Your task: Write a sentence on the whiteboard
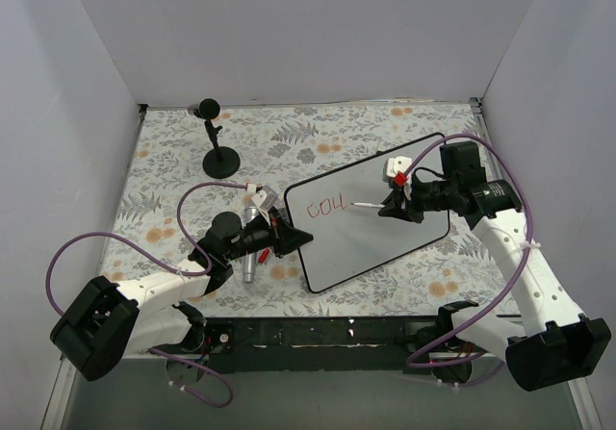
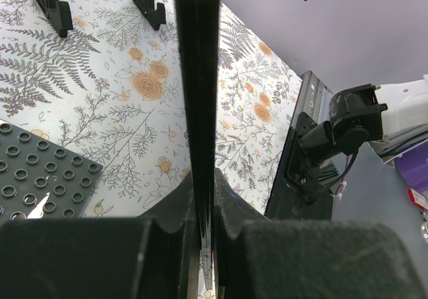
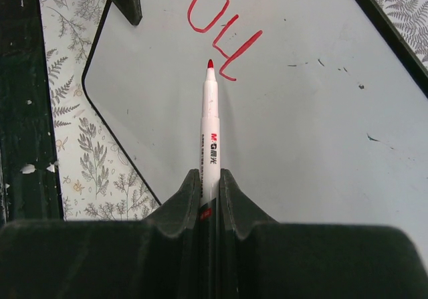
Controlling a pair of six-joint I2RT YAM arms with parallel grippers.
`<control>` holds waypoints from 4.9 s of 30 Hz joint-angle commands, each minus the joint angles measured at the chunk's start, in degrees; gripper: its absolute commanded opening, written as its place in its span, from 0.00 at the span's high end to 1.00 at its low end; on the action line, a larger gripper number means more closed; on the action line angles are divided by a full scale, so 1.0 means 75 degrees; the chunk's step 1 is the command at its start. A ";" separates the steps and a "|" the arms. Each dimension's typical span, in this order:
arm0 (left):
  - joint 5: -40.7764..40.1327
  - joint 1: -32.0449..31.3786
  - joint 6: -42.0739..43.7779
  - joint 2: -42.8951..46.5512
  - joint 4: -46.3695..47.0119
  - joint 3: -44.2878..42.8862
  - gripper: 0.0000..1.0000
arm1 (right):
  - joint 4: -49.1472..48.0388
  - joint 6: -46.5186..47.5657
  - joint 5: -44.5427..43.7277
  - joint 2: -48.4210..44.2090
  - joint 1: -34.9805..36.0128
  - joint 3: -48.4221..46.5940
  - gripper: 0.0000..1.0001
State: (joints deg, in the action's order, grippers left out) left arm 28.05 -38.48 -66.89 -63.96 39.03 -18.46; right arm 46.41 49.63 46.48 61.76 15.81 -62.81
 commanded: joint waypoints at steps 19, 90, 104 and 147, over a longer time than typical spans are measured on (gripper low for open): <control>-0.0096 -0.0073 0.0282 -0.0002 -0.0200 -0.0070 1.00 | -0.0470 -0.0429 -0.0138 0.0355 -0.0105 -0.0333 0.99; -0.0096 -0.0166 0.0400 -0.0190 -0.0258 -0.0223 1.00 | -0.1548 -0.1567 -0.1123 0.0637 -0.0128 -0.0052 0.99; -0.0108 -0.0166 0.0376 -0.0190 -0.0223 -0.0199 1.00 | -0.0950 -0.0944 -0.0876 0.0086 -0.0268 0.0452 0.99; -0.0049 -0.0166 0.0411 -0.0284 -0.0223 -0.0269 1.00 | -0.0950 -0.1003 -0.1006 0.0625 -0.0479 0.0441 0.99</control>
State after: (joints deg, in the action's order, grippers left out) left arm 27.46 -39.22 -67.94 -65.95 38.89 -18.72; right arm 40.53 42.41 41.74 67.92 13.08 -59.18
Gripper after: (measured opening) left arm 0.050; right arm 0.156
